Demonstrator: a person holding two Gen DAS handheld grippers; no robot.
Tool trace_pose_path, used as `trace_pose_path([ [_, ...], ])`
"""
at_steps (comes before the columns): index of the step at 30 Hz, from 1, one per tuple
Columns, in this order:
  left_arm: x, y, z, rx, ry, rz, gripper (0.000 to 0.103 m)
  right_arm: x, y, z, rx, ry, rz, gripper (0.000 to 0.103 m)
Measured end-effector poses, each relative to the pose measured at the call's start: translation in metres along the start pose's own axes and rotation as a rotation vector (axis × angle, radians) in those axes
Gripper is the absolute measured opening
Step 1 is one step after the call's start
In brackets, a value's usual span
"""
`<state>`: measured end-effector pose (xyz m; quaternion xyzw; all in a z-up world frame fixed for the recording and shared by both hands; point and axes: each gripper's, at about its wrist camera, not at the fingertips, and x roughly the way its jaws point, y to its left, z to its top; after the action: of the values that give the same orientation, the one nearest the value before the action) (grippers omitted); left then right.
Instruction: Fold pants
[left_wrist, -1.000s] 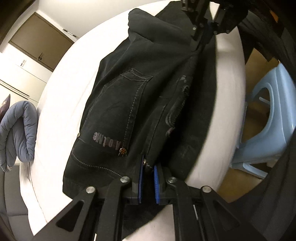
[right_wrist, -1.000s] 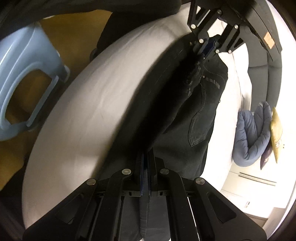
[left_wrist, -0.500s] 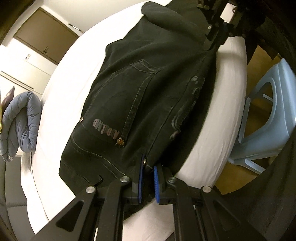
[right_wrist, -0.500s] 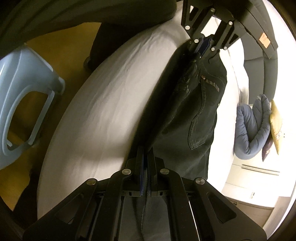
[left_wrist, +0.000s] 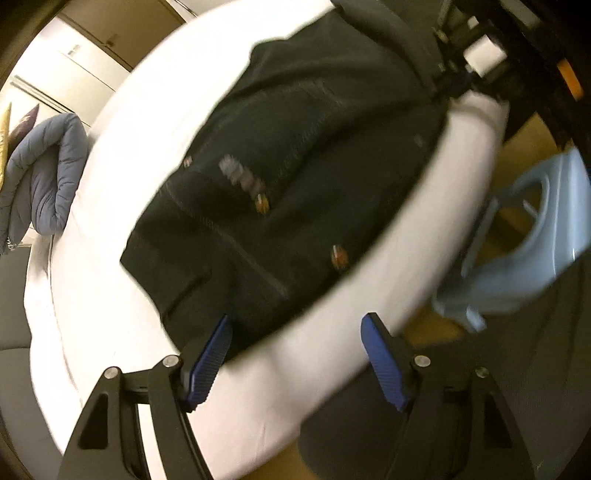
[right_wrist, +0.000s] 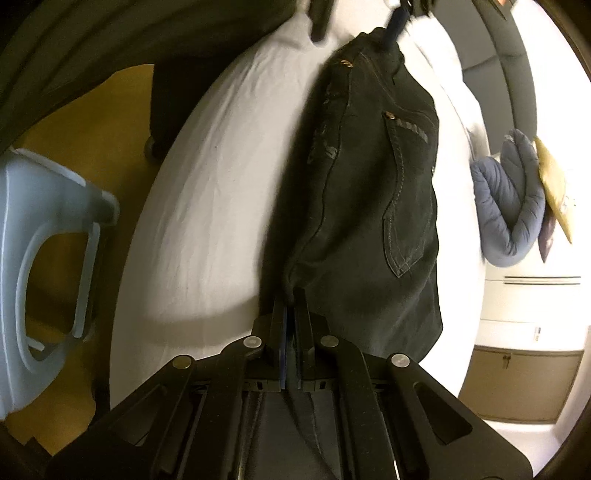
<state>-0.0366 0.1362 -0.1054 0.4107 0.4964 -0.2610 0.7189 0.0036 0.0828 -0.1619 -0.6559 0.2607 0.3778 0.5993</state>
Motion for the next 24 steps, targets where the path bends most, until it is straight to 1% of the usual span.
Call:
trace_pose_path([
  [1,-0.003,0.000,-0.003,-0.003,0.009,0.015,0.074,0.002,-0.001,0.002,0.013,0.003,-0.003,0.003],
  [2,-0.010,0.003,-0.004,-0.033,-0.004,0.029,0.075,0.005,-0.002,0.004,0.030,0.006,-0.003,0.003],
  [4,-0.019,0.010,0.001,-0.108,-0.042,0.019,0.074,0.008,-0.008,0.006,0.093,0.005,0.006,0.003],
  [7,-0.036,0.019,0.024,-0.248,-0.151,-0.001,0.075,0.011,-0.021,0.008,0.221,-0.016,0.019,0.004],
  [8,-0.038,0.021,0.033,-0.304,-0.194,-0.022,0.075,0.010,-0.025,0.007,0.268,-0.027,0.024,0.006],
  [10,-0.036,0.027,0.053,-0.411,-0.272,-0.074,0.075,0.006,-0.038,0.001,0.413,-0.063,0.071,0.008],
  [12,-0.024,0.033,0.074,-0.519,-0.319,-0.112,0.075,0.001,-0.051,-0.009,0.566,-0.097,0.111,0.011],
  [13,-0.016,0.033,0.083,-0.560,-0.328,-0.127,0.075,-0.004,-0.061,-0.019,0.678,-0.132,0.152,0.016],
  [14,-0.005,0.032,0.094,-0.604,-0.327,-0.150,0.074,-0.009,-0.067,-0.028,0.772,-0.164,0.192,0.026],
  [15,0.007,0.031,0.103,-0.637,-0.313,-0.178,0.074,-0.017,-0.078,-0.047,0.934,-0.220,0.252,0.034],
  [16,0.018,0.028,0.111,-0.658,-0.295,-0.200,0.074,-0.021,-0.083,-0.062,1.041,-0.257,0.287,0.055],
  [17,0.031,0.022,0.119,-0.671,-0.266,-0.210,0.074,-0.025,-0.089,-0.079,1.145,-0.300,0.318,0.068],
  [18,0.045,0.015,0.124,-0.678,-0.221,-0.211,0.074,-0.032,-0.095,-0.111,1.308,-0.366,0.342,0.070],
  [19,0.054,0.009,0.126,-0.691,-0.195,-0.207,0.074,-0.035,-0.099,-0.133,1.404,-0.390,0.339,0.070],
  [20,0.059,0.007,0.124,-0.721,-0.203,-0.207,0.075,-0.037,-0.102,-0.154,1.490,-0.400,0.326,0.070],
  [21,0.060,0.008,0.123,-0.752,-0.215,-0.217,0.076,-0.037,-0.108,-0.194,1.629,-0.406,0.298,0.070],
  [23,0.062,0.010,0.124,-0.771,-0.205,-0.225,0.076,-0.034,-0.117,-0.250,1.810,-0.410,0.278,0.070],
  [24,0.063,0.010,0.124,-0.776,-0.198,-0.227,0.076,-0.030,-0.122,-0.284,1.922,-0.411,0.273,0.070],
])
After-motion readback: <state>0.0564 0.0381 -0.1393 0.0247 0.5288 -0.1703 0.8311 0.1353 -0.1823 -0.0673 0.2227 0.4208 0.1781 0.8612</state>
